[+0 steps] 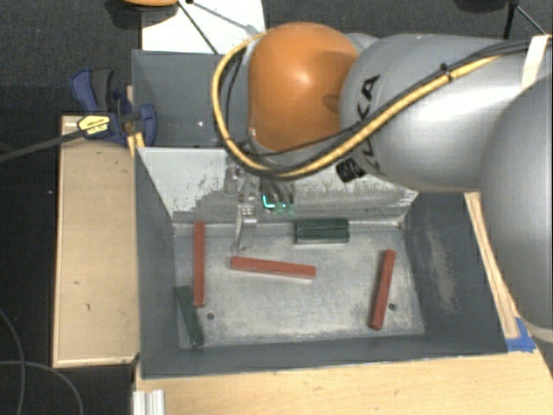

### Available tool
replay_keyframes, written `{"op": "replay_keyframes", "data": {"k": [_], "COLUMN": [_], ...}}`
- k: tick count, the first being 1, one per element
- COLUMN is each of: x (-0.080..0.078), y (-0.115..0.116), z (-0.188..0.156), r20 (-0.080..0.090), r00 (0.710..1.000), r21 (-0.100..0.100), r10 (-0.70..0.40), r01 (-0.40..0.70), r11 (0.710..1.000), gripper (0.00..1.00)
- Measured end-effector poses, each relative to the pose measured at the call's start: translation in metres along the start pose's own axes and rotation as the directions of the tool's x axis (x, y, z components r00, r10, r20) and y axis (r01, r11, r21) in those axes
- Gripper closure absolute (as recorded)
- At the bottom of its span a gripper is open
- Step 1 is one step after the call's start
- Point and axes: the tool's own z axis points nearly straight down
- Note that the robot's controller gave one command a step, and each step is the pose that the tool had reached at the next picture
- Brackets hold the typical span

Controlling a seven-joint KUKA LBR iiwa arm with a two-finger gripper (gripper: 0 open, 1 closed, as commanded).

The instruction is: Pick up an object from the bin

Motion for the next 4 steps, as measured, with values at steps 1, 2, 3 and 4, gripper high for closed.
{"op": "replay_keyframes", "data": {"k": [1, 2, 3, 4], "x": [-0.002, 0.000, 0.010, 0.015], "y": [-0.001, -0.010, -0.032, -0.041], "z": [-0.005, 0.046, 0.122, 0.151], "r20": [0.008, 0.014, 0.010, 0.001], "r00": [1.000, 1.000, 1.000, 1.000], "r21": [-0.002, -0.003, -0.002, 0.001], "r10": [0.004, -0.027, 0.026, -0.007], "r01": [-0.004, 0.027, -0.026, 0.007], "r11": [1.000, 1.000, 1.000, 1.000], "gripper": [0.00, 0.00, 0.00, 0.00]}}
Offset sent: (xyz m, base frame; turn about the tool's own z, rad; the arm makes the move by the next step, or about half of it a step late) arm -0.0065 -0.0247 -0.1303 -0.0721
